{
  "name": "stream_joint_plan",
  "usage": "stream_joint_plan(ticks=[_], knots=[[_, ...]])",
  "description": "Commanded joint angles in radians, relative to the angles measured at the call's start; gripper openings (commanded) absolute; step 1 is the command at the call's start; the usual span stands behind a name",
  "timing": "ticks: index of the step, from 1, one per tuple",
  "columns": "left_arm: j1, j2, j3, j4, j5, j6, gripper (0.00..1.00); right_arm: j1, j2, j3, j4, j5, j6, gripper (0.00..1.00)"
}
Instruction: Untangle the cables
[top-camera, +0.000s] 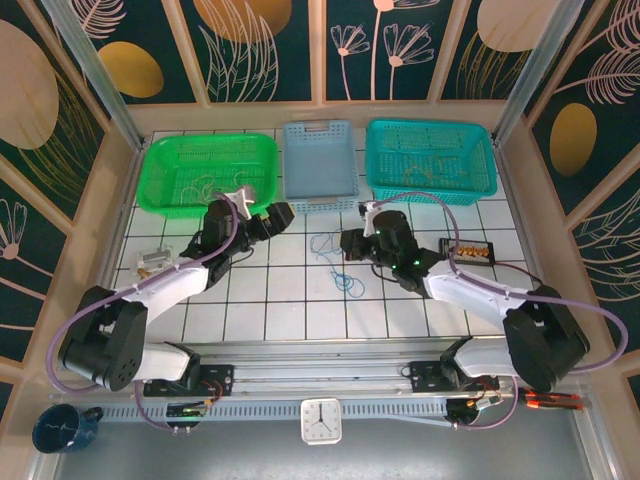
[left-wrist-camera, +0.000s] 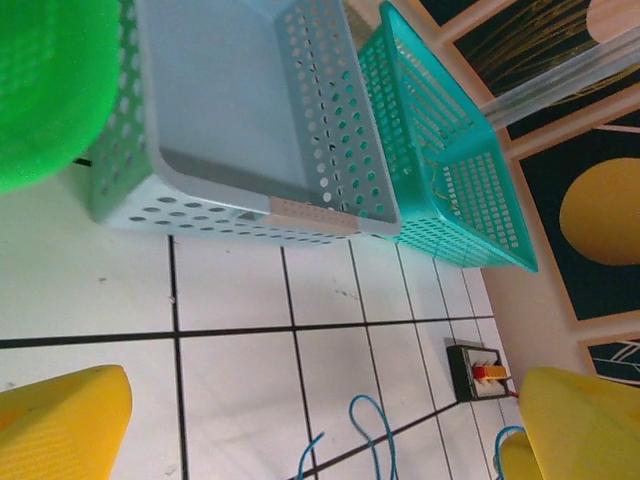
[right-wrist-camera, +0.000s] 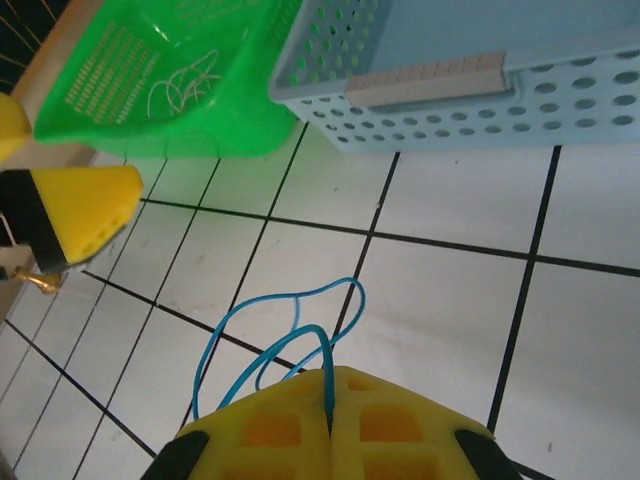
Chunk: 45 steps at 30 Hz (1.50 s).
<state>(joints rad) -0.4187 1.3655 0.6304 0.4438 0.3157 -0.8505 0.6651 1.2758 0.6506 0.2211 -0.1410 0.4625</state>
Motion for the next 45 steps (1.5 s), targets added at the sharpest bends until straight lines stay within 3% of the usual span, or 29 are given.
stream_joint_plan(ticks=[1,12,22,32,45], knots=[[-0.020,0.026,-0.015,0.087,0.030,-0.039,0.99,-0.031,-0.056,-0.018,0.058,-0.055,0.026,0.00],[-0.055,0.066,-0.067,0.202,0.069,-0.112,0.97,-0.073,-0.150,0.006,0.045,-0.081,0.055,0.00],[-0.071,0.067,-0.109,0.418,0.093,-0.432,0.84,-0.093,-0.198,0.015,0.129,-0.103,0.155,0.00],[-0.095,0.094,-0.129,0.627,0.080,-0.652,0.72,-0.094,-0.203,0.041,0.214,-0.115,0.234,0.00],[-0.149,0.139,-0.089,0.705,0.042,-0.712,0.57,-0.095,-0.184,0.053,0.279,-0.138,0.277,0.00]])
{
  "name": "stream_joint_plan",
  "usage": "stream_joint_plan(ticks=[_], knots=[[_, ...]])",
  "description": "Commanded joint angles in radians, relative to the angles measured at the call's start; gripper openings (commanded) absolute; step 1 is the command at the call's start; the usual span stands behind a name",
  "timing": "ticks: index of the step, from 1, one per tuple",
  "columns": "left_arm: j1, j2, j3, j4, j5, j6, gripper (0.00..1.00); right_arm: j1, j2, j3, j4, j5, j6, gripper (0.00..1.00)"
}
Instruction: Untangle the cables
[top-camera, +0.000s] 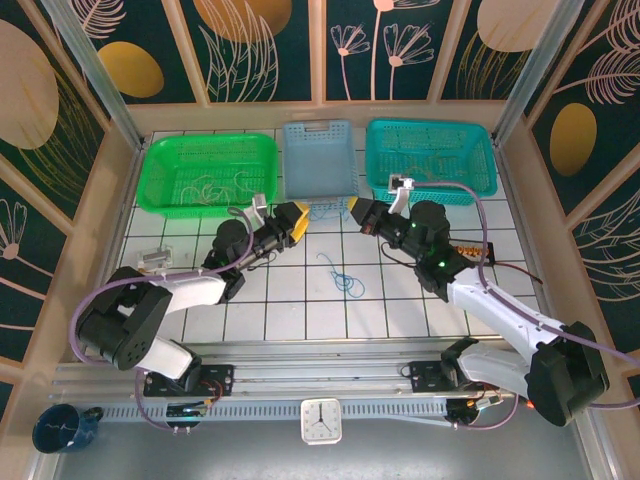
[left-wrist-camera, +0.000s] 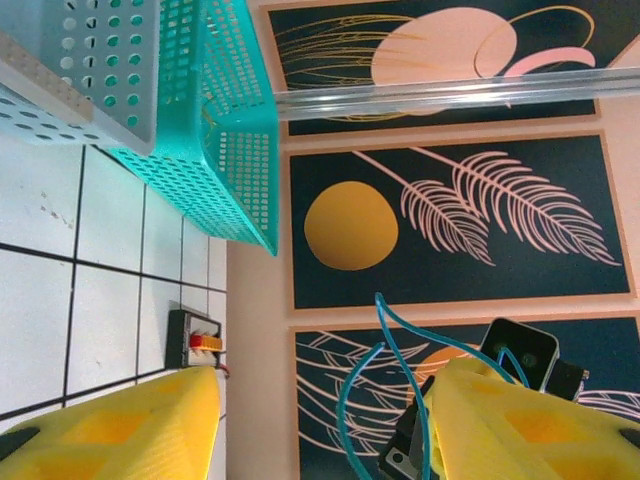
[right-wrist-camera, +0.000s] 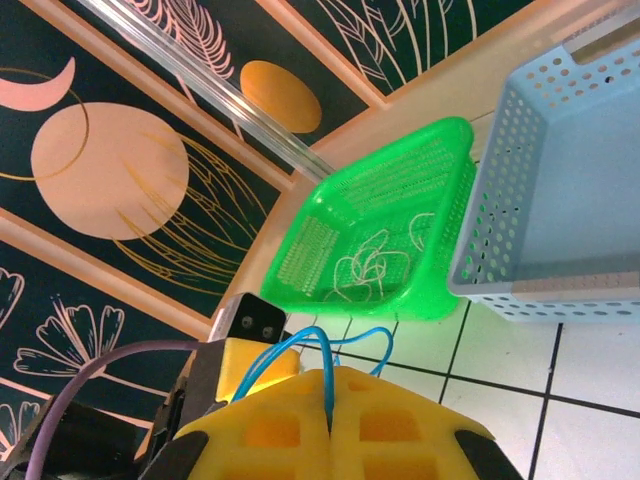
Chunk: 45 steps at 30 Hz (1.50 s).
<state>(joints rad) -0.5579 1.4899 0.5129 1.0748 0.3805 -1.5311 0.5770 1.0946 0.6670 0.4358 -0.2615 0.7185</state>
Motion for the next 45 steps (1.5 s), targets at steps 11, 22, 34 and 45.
stream_joint_plan(ticks=[11,22,34,45], knots=[[-0.029,0.038,0.053,0.092,-0.030,-0.037,0.42,-0.006,0.005,0.030,0.082,-0.028,0.030,0.00],[-0.037,0.038,0.072,0.089,-0.061,-0.019,0.00,-0.046,-0.006,-0.024,0.111,-0.031,0.050,0.00],[0.128,-0.127,0.214,-0.221,-0.070,0.174,0.00,-0.242,-0.071,-0.207,0.082,-0.059,0.100,0.00],[0.157,0.060,0.629,-0.419,0.010,0.345,0.00,-0.241,0.074,-0.213,0.171,-0.202,0.113,0.11]])
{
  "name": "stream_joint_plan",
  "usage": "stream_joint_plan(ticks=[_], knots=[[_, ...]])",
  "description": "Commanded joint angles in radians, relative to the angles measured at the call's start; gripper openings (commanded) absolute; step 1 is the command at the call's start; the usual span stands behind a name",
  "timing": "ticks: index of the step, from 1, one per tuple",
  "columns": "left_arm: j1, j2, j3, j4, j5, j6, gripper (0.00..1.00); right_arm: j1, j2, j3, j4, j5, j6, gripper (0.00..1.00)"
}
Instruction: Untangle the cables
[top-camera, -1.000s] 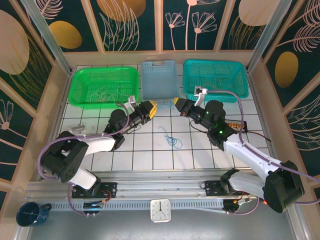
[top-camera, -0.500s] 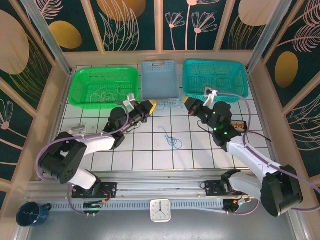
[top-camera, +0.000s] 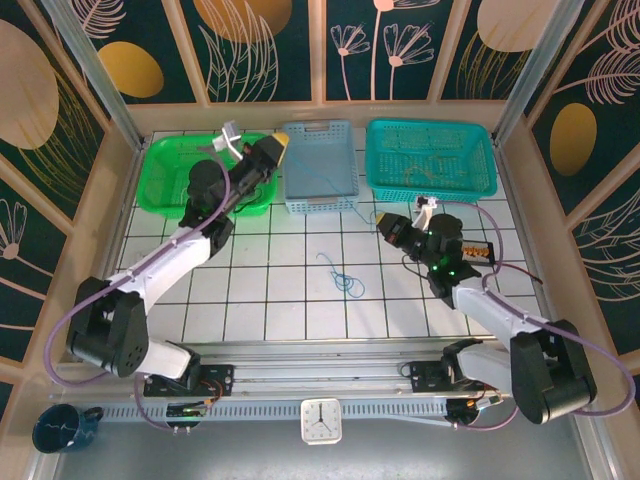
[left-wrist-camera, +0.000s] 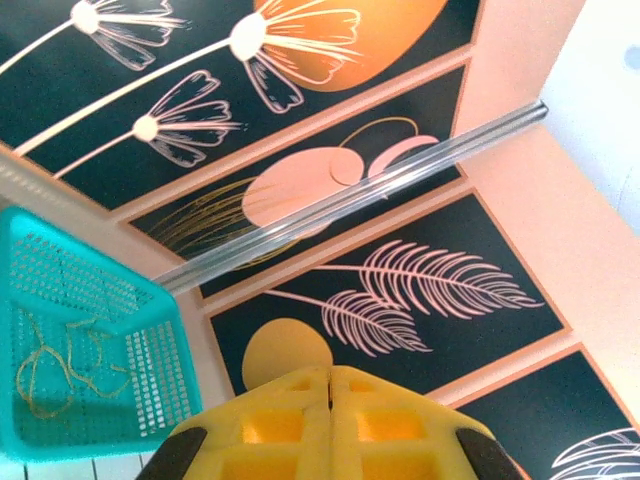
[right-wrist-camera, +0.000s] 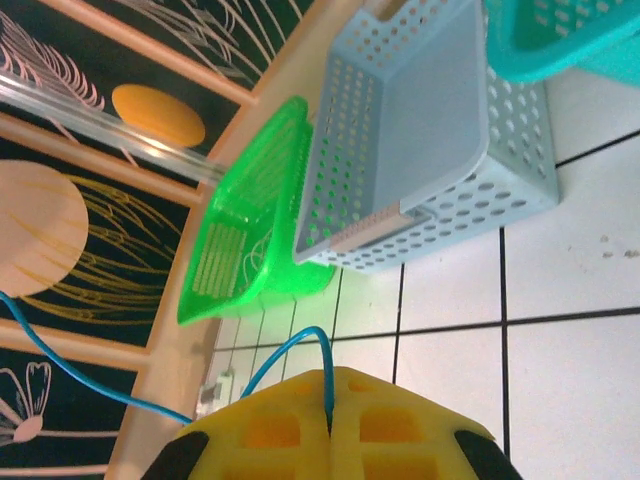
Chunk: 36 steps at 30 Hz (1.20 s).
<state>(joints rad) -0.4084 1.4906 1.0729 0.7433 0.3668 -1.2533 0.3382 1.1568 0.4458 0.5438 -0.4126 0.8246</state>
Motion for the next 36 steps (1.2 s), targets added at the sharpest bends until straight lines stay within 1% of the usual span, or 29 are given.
stream_joint_plan(ticks=[1,3,4,6,8,10,14,19,27,32,36], knots=[[0.009,0.077,0.101,-0.097,0.027,0.078,0.00,-0.004,0.015,0.014,0.063,-0.056,0.004,0.16],[0.014,0.118,0.174,-0.124,0.036,0.102,0.00,-0.003,0.013,0.027,0.051,-0.061,-0.002,0.28],[0.015,0.137,0.211,-0.141,0.039,0.114,0.00,-0.004,0.012,0.032,0.045,-0.062,-0.007,0.33],[0.019,0.180,0.300,-0.197,0.046,0.155,0.00,-0.004,0.007,0.040,0.031,-0.063,-0.016,0.46],[0.023,0.216,0.384,-0.249,0.051,0.194,0.00,-0.004,0.002,0.042,0.022,-0.064,-0.023,0.54],[0.029,0.281,0.474,-0.310,0.063,0.233,0.00,-0.004,-0.003,0.041,0.015,-0.068,-0.028,0.57],[0.041,0.376,0.659,-0.444,0.078,0.324,0.00,-0.004,-0.020,0.033,-0.009,-0.072,-0.040,0.59],[0.043,0.487,0.895,-0.630,0.041,0.446,0.00,-0.004,-0.060,0.023,-0.076,-0.059,-0.077,0.59],[0.044,0.691,1.226,-0.809,0.041,0.500,0.00,-0.003,-0.132,-0.002,-0.196,-0.031,-0.136,0.59],[0.043,0.824,1.420,-0.951,0.047,0.547,0.00,-0.001,-0.173,-0.012,-0.256,-0.017,-0.164,0.59],[0.043,0.921,1.540,-1.085,0.014,0.607,0.00,0.007,-0.189,-0.013,-0.297,-0.001,-0.190,0.59]])
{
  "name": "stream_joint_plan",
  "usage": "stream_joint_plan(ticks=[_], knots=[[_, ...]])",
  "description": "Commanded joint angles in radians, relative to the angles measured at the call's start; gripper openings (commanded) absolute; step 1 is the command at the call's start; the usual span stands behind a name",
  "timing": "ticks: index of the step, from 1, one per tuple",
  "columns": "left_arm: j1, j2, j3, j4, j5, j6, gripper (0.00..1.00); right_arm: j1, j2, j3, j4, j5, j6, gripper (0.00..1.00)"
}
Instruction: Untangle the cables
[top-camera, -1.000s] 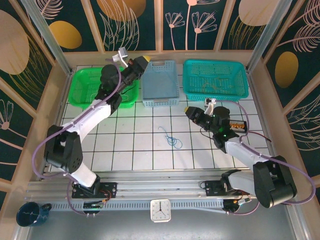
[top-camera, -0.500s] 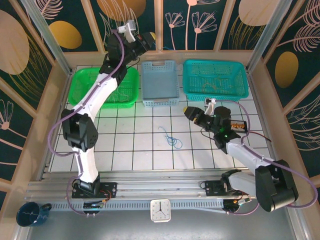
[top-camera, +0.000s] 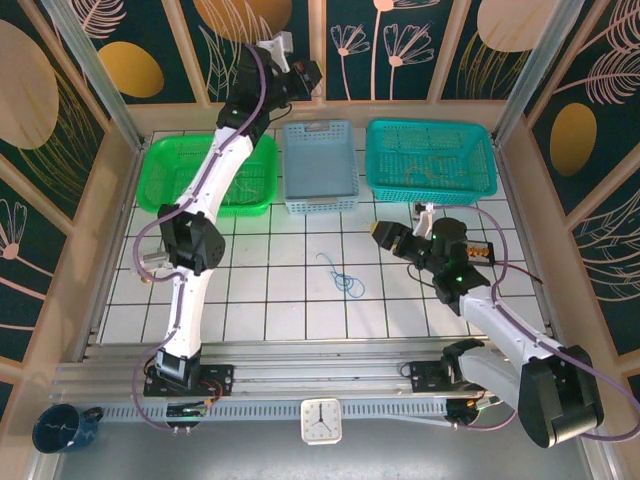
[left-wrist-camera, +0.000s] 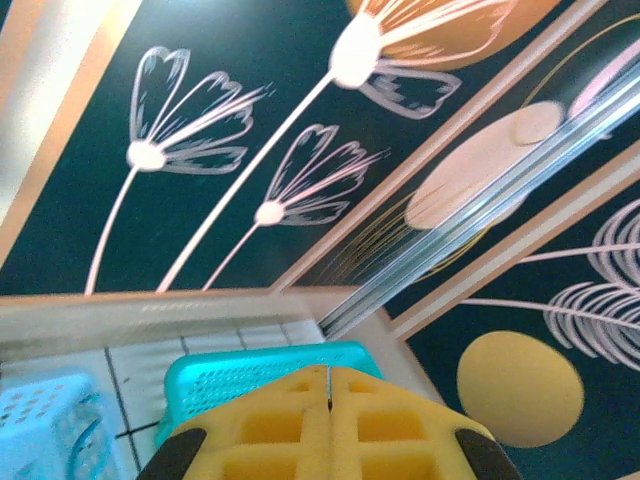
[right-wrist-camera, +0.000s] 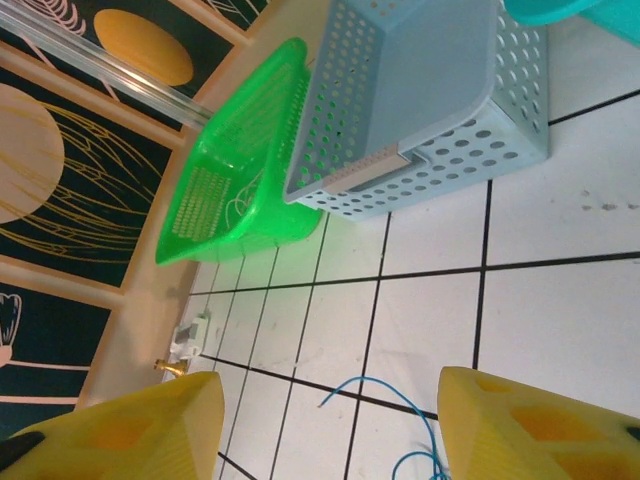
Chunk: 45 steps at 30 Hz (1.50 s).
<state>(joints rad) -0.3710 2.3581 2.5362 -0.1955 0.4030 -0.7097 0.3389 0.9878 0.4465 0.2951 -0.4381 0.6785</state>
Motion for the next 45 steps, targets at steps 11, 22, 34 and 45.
stream_joint_plan(ticks=[11,22,34,45], knots=[[0.000,0.290,0.466,-0.451,-0.084,0.152,0.08,0.034,-0.039,-0.017,-0.113,0.067,-0.080,0.59],[-0.009,0.237,0.472,-0.506,-0.104,0.194,0.99,0.062,0.011,0.007,-0.109,0.091,-0.103,0.59],[-0.075,0.125,0.473,-0.648,-0.148,0.249,0.99,0.257,0.194,0.096,-0.155,0.271,-0.247,0.59],[-0.152,-0.002,0.472,-0.754,-0.201,0.275,0.99,0.364,0.435,0.260,-0.194,0.359,-0.438,0.59]])
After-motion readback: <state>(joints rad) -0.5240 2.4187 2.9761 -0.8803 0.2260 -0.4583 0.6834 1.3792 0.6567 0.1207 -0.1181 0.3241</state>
